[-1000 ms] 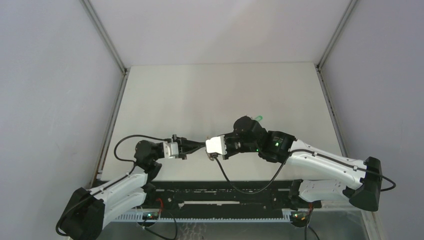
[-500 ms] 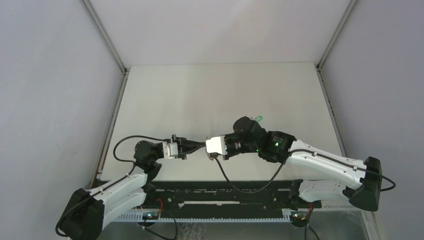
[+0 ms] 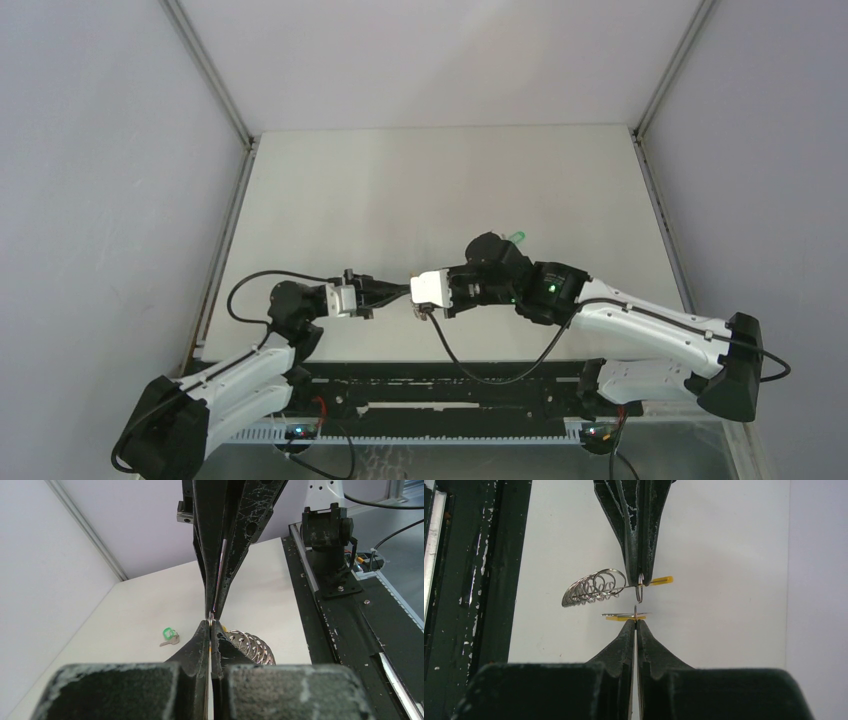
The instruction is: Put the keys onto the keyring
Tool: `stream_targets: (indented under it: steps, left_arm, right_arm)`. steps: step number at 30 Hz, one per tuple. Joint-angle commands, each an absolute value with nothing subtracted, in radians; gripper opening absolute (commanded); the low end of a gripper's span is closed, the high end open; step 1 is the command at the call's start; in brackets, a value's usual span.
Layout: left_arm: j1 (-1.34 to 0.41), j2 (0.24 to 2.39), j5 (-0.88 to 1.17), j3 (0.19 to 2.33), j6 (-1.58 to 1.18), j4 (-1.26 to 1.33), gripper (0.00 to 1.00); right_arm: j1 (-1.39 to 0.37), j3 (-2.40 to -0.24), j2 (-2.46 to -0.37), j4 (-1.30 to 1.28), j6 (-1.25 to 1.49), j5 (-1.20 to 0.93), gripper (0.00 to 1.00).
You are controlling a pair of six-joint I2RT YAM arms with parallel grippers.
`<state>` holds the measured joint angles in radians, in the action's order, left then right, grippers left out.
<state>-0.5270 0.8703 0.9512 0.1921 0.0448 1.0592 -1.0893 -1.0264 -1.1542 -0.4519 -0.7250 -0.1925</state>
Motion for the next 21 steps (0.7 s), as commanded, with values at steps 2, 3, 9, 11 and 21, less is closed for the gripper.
stream_targets:
  steps: [2,3,9,11,21]
  left_arm:
    - [-0.522,0.873,0.961,0.261,0.053,1.097,0.0]
    - [-0.523,0.873,0.962,0.262,0.052,1.096,0.0]
    - [-0.523,0.875,0.965,0.262,0.052,1.098,0.0]
    - [-0.523,0.874,0.964,0.261,0.051,1.097,0.0]
    - [-0.523,0.871,0.959,0.257,0.054,1.097,0.0]
  right_arm:
    - [-1.098,-1.073,-1.156,-0.393,-0.709,-0.192,0.0]
    - [-1.097,-1.074,-1.157,-0.392,-0.709,-0.19,0.0]
    - [-1.098,-1.074,-1.153,-0.387,-0.708,-0.195,0.0]
    - [-1.099,-1.074,-1.152,-0.388,-0.708,-0.197,0.0]
    - [-1.102,-1.074,-1.15,-0.391,-0.712,-0.21,0.0]
